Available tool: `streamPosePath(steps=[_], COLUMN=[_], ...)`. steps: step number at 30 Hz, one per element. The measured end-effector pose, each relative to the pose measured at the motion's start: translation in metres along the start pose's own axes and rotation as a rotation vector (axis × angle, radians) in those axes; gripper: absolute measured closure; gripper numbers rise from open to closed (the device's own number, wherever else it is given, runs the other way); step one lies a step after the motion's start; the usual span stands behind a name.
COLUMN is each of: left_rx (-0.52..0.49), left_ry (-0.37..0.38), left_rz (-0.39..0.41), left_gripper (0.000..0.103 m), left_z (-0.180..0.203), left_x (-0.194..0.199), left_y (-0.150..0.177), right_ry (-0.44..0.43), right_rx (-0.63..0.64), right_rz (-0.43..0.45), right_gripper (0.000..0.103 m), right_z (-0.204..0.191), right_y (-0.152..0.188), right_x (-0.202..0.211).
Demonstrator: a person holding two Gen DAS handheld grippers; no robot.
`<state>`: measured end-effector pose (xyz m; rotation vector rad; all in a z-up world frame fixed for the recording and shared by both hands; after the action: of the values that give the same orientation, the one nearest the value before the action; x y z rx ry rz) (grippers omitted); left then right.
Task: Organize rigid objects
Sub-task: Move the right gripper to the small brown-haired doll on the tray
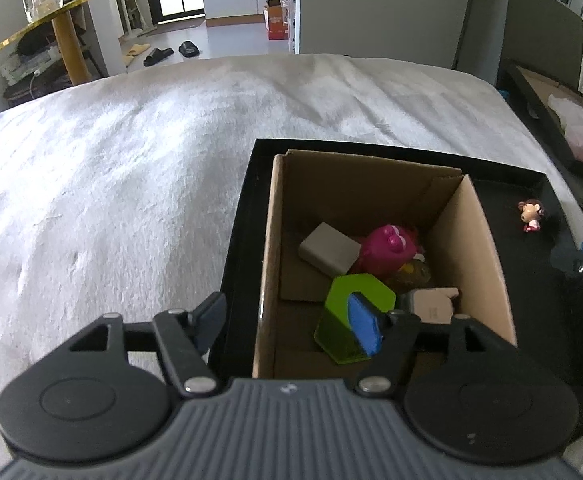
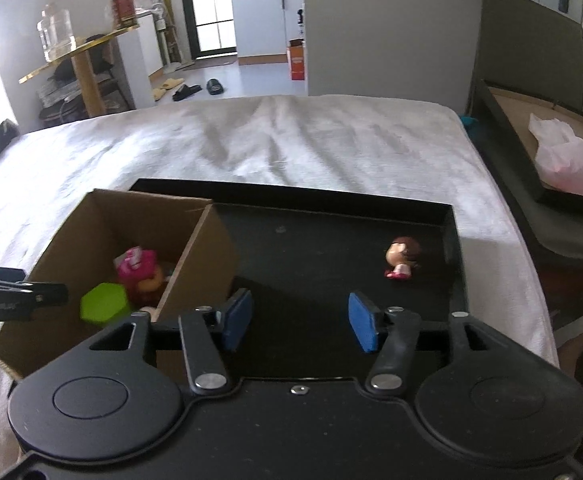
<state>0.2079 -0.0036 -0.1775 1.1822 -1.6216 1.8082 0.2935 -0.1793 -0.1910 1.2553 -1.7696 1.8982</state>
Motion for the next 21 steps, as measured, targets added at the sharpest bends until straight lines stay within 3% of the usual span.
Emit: streamPosePath(steps=[4, 8, 21], left_rx=[-0.010, -0.024, -0.041], left_ry=[-0.027, -0.044, -0.095], left_rz=[-0.003, -0.007, 0.002], left_gripper=[0.026, 0.024, 0.023], left_z=[0.003, 0.008, 0.017], left_x=[-0.004, -0.007, -0.012], left_y=[-0.002, -0.003, -0.006], right_ry=[0.012, 0.027, 0.055], right_rx=[-0.028, -0.066, -0.059], right_rz=[0.008, 0.008, 0.017], right_gripper=[0.034, 0.027, 0.027], right_z=[0.016, 0.033, 0.057], right_y=[-0.004, -0.008, -0.022], right_x=[-0.007, -0.018, -0.056])
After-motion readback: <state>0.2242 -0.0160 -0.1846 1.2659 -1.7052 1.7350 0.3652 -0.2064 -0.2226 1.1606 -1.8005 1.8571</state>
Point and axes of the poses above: each gripper's, at about its wrist camera, not at the fingertips, and x roughly against the way its jaws point, z to its right, y to its underside, the point moved 6 cm from there along -x, roughly the way its jaws point, and after that the axes turned 2 degrees about -x, right-handed, at the moved point
